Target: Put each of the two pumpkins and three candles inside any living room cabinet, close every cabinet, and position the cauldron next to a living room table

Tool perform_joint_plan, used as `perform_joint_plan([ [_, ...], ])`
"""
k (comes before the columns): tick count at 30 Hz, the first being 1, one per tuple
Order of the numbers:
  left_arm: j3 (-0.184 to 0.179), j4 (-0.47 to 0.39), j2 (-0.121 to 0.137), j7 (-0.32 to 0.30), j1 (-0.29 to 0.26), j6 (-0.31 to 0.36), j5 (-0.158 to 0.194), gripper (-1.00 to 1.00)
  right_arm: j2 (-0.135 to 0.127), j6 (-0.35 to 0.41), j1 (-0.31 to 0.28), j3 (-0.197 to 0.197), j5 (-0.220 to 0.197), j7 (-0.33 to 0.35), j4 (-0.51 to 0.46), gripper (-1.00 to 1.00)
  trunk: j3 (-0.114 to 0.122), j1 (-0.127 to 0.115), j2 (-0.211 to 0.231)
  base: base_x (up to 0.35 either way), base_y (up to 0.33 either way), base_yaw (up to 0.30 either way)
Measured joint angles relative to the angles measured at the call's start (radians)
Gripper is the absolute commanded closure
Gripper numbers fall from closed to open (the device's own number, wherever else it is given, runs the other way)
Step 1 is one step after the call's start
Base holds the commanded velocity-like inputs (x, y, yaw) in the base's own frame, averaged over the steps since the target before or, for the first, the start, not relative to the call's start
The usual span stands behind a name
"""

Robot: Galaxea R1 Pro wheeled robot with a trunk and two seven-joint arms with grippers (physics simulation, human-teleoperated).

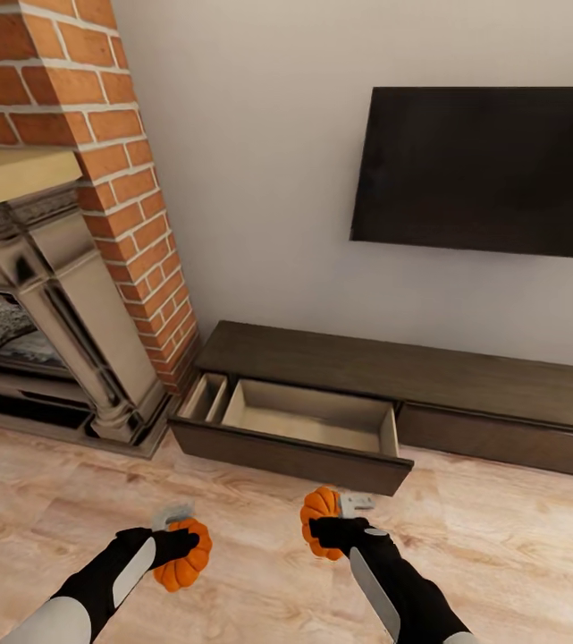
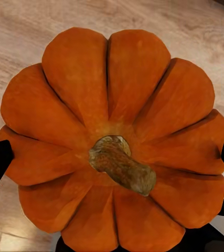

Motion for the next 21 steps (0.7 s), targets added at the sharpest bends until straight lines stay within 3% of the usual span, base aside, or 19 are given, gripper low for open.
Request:
perform_joint_plan([
  [3,-0.002,-0.015,-0.001,0.001,0.000,0.005,-0.001,1.00,0.000,0.021,-0.001,-0.062,0.002,0.005,-0.002,1.00,0.000,0.000,0.000,0.283,0.000,-0.044],
  [5,-0.003,-0.040,-0.001,0.003,0.000,0.010,-0.004,1.00,0.000,0.074,-0.001,-0.121,0.000,0.017,-0.002,1.00,0.000,0.000,0.000,0.252,0.000,-0.147],
  [7,-0.004,-0.057,-0.002,0.004,0.000,0.013,-0.006,1.00,0.001,0.110,-0.002,-0.155,0.000,0.022,-0.004,1.00,0.000,0.000,0.000,0.146,0.000,-0.213],
  [12,-0.008,-0.080,-0.002,0.005,-0.001,0.074,-0.009,1.00,0.000,0.144,-0.004,-0.191,-0.001,0.027,-0.005,1.00,0.002,0.000,0.000,0.047,0.000,-0.252],
  [18,-0.009,-0.329,0.002,0.009,-0.007,0.367,-0.007,1.00,0.004,0.151,-0.005,-0.197,0.000,0.022,-0.016,1.00,0.003,0.000,0.000,0.006,0.000,-0.150],
  [21,-0.008,-0.368,0.003,0.028,-0.022,0.452,-0.019,1.00,0.007,0.167,-0.004,-0.196,0.001,0.018,-0.055,1.00,0.003,0.001,0.000,0.001,0.000,-0.027],
])
